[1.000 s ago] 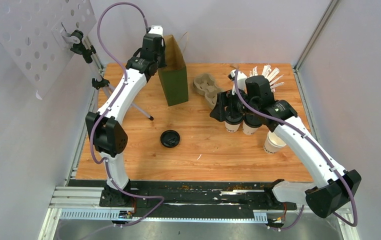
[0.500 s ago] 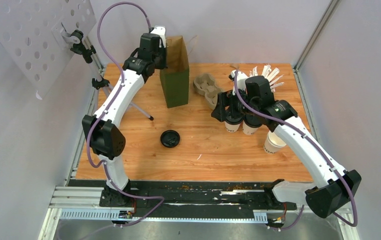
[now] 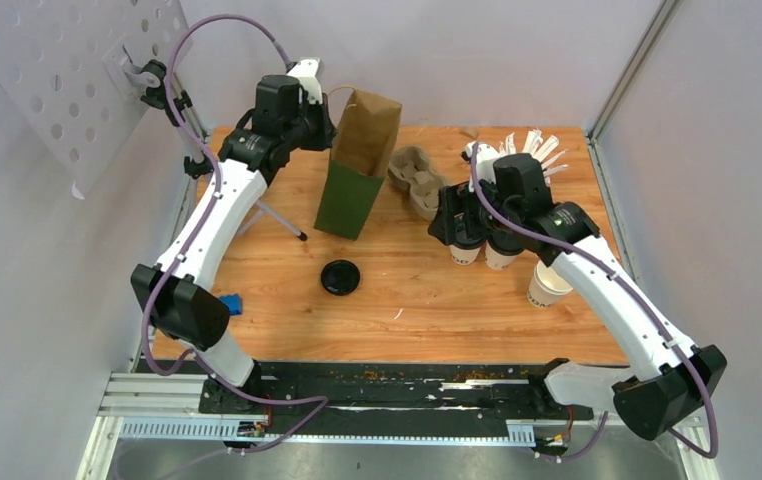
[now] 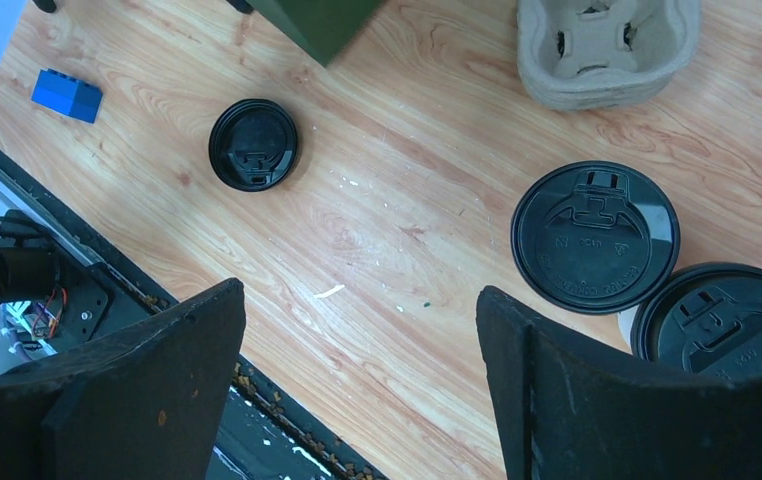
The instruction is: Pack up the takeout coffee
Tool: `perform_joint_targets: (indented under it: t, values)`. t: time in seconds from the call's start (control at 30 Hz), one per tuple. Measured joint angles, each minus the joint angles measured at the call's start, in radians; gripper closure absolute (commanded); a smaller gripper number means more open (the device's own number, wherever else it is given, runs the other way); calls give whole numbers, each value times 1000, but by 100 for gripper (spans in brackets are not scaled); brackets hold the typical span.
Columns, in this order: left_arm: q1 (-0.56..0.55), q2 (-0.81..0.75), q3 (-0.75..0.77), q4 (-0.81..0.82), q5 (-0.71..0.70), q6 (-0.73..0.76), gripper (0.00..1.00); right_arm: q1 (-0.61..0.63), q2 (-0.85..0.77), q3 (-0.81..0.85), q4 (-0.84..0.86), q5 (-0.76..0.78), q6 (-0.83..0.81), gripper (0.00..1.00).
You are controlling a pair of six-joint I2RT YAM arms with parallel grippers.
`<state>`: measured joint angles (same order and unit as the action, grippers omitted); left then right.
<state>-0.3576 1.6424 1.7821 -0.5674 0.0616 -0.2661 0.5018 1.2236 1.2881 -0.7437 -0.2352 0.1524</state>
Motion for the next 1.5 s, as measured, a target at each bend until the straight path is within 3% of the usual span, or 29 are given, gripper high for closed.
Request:
perform_joint_targets:
  t: [0.37,0.67,1.07,1.3,1.5]
  values:
    - [0,-86,-1,-42,166,-42,100,0,-82,39,-8,9,26,15]
    - [-1,-288,-88,-60,353,-68,100,0,-234,135,13,42,74,15]
    - [-119,-522,-387,-19,465,-170,100,0,-328,162,54,123,133,15]
    - [-191,-566,-615,122,492,-264,100,0,-298,166,56,125,146,15]
    - [-217,-564,-682,217,509,-312,100,0,-268,166,53,127,142,15]
